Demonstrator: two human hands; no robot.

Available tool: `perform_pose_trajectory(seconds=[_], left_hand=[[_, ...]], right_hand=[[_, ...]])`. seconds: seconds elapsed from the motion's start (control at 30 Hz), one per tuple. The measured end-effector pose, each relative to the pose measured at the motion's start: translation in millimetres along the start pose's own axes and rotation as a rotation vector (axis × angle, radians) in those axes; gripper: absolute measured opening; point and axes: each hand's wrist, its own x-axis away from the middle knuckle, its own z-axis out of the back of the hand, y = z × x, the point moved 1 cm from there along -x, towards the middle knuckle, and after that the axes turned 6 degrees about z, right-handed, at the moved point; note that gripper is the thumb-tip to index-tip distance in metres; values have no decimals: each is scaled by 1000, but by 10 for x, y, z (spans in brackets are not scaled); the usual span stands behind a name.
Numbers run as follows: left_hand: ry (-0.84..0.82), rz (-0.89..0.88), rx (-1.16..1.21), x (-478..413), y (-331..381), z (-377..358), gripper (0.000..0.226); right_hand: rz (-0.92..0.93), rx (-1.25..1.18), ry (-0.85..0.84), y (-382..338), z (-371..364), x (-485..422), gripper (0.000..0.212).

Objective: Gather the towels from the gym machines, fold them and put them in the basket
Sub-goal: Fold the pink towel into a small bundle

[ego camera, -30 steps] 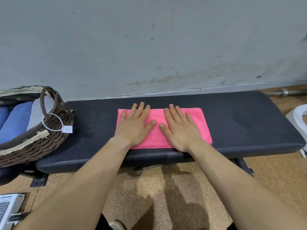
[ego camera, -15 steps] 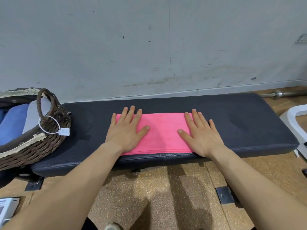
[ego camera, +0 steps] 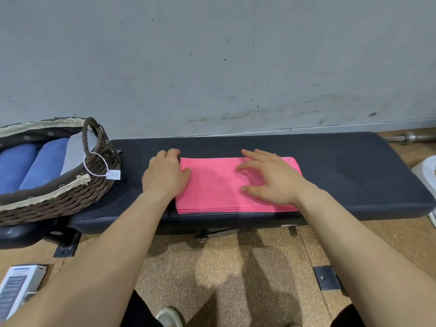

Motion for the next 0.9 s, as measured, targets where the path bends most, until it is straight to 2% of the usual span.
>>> perform_pose_trajectory(seconds=[0.07,0.17,0.3,0.4,0.5,0.6,0.67,0.9], left_hand=[[-19,82,-35,44,15,44,56],[-119,174,-88,79,9,109,40],[-235,159,-12,94,-56,106,37],[-251,135,101,106,-79,73,39],[-206,94,282,117,-53,82,36],[-141,155,566,103,-56,139,17],[-107,192,716,100,-73,181,18],[140,163,934,71,-11,419,22]], right_hand=[[15,-27,-34,1,8,-24,49],[11,-23,-85,42,-15,-35,48],[3,-52,-82,63,-71,-23,51],[-10,-70,-74,46,-77,-9,51],[-20,-80,-70,26,-77,-1,50],[-23,-71,-64,2,-85,-2,50],[-28,-70,-52,-19,-102,-9,51],[48,34,28,-262,-355,-172,56]])
